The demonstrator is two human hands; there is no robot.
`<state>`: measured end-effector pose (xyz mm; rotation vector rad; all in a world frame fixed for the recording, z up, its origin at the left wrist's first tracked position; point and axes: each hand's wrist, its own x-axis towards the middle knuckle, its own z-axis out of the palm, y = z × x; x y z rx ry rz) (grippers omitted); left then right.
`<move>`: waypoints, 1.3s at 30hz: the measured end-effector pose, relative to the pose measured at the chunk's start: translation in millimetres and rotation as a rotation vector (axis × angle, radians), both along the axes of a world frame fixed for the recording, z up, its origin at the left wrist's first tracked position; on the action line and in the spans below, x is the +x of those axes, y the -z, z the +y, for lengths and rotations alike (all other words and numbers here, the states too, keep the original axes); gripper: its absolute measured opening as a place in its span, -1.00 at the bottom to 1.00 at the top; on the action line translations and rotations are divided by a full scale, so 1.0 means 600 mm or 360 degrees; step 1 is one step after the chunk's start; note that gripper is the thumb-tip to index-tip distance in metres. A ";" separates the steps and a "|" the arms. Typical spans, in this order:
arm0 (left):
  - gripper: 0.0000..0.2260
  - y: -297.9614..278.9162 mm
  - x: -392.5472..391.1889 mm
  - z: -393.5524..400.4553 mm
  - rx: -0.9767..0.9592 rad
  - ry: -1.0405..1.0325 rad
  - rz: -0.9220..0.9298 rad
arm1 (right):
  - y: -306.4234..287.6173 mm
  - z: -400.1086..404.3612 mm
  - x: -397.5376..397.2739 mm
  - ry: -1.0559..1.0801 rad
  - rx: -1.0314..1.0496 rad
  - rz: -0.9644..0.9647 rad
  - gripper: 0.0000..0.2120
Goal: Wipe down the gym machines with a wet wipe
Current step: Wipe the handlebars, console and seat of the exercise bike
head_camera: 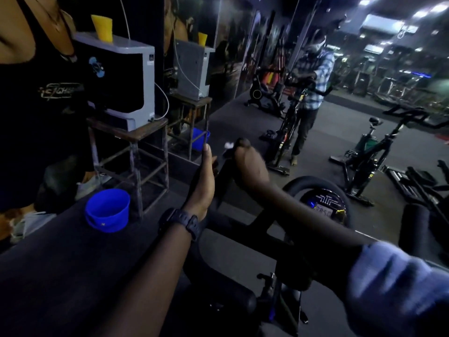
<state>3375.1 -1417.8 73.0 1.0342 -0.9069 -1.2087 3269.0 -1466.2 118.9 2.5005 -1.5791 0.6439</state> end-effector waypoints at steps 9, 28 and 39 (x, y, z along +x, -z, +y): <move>-0.31 0.016 -0.030 -0.010 -0.0086 -0.0160 0.0172 | 0.026 -0.011 -0.010 -0.0009 -0.0084 -0.0358 -0.79; -0.30 0.044 -0.025 -0.019 -0.0095 -0.0321 0.0036 | 0.068 -0.081 -0.006 0.0570 0.0774 -0.1971 -0.84; -0.22 0.039 -0.023 -0.017 -0.0117 -0.0329 0.0045 | 0.073 -0.040 0.025 0.0537 0.1383 -0.2896 -0.75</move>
